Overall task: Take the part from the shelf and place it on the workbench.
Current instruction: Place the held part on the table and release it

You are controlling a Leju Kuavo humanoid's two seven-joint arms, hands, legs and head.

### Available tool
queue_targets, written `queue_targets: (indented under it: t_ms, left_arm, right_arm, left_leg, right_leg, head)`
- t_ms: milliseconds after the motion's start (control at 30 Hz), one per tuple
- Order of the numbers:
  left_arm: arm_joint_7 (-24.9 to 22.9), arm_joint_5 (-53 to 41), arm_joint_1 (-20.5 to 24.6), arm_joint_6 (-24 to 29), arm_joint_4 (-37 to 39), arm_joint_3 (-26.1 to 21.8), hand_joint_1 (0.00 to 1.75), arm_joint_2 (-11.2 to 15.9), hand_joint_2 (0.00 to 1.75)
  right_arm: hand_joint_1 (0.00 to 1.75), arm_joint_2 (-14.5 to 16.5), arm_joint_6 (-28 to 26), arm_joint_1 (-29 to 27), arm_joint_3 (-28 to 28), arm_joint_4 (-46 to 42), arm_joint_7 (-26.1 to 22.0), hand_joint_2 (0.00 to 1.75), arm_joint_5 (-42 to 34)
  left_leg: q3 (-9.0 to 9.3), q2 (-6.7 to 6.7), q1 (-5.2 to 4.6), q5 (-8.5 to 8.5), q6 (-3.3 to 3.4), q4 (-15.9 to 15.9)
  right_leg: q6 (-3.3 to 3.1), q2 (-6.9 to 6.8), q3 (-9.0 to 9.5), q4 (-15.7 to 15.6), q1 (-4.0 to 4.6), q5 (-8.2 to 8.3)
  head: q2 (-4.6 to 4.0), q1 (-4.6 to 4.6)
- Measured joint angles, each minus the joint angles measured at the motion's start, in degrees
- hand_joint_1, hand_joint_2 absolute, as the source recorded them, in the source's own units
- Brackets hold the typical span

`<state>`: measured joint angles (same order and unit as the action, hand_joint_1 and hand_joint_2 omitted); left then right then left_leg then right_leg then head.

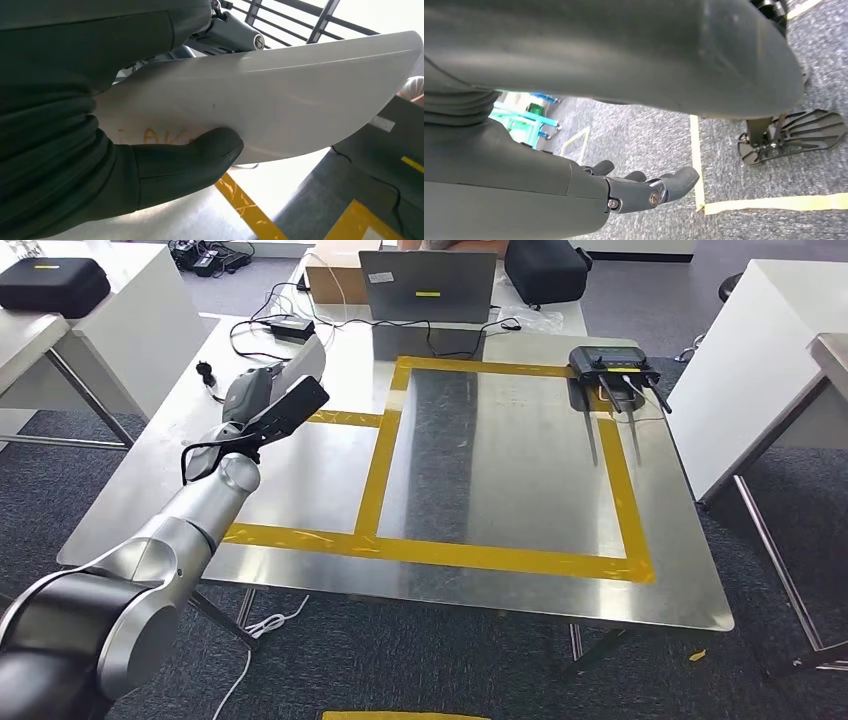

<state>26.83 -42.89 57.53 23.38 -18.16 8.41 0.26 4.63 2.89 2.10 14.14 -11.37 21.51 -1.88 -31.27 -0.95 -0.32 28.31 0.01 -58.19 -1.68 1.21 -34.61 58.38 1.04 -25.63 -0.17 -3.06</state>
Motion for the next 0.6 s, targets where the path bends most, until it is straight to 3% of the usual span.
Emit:
queue_targets:
  t_ms: [67,200,333,600]
  left_arm:
    - [-0.5,-0.7,-1.2,0.3,0.4,0.9,1.75,-0.2,1.75]
    - [-1.8,-1.4,-2.8,0.4,1.0,2.0,0.00,-0.3,1.75]
    - [-4.4,-1.7,-3.8,-0.3,1.4,2.4,0.00,0.0,1.75]
    - [-4.2,-1.4,-4.6,-0.9,1.5,2.4,0.00,0.4,1.75]
  right_arm:
    - [0.00,0.0,0.0,0.0,-0.3,0.0,0.0,0.00,0.4]
    - [0.00,-0.2,0.0,0.0,-0.8,0.0,0.0,0.00,0.9]
    - [0.00,-0.3,0.0,0.0,-1.4,0.0,0.0,0.00,1.4]
    - [0.00,-0.4,0.0,0.0,-1.6,0.0,0.0,0.00,1.6]
  left_leg:
    - [0.01,0.03,-0.01,0.02,0.02,0.0]
    - [0.00,0.01,-0.01,0.02,0.04,0.0]
    - [0.00,-0.01,0.00,0.02,0.04,0.0]
    - [0.00,-0.01,0.00,0.02,0.04,0.0]
  right_leg:
    - [0.00,0.04,-0.01,0.0,-0.01,0.00]
    - [0.03,-0.01,-0.01,0.0,0.00,-0.02]
    - [0.03,-0.04,-0.01,0.0,0.00,-0.03]
    - [0.03,-0.04,-0.01,0.0,0.00,-0.03]
  head:
    - [0.00,0.00]
    - [0.00,0.00]
    - [0.00,0.00]
    - [0.00,0.00]
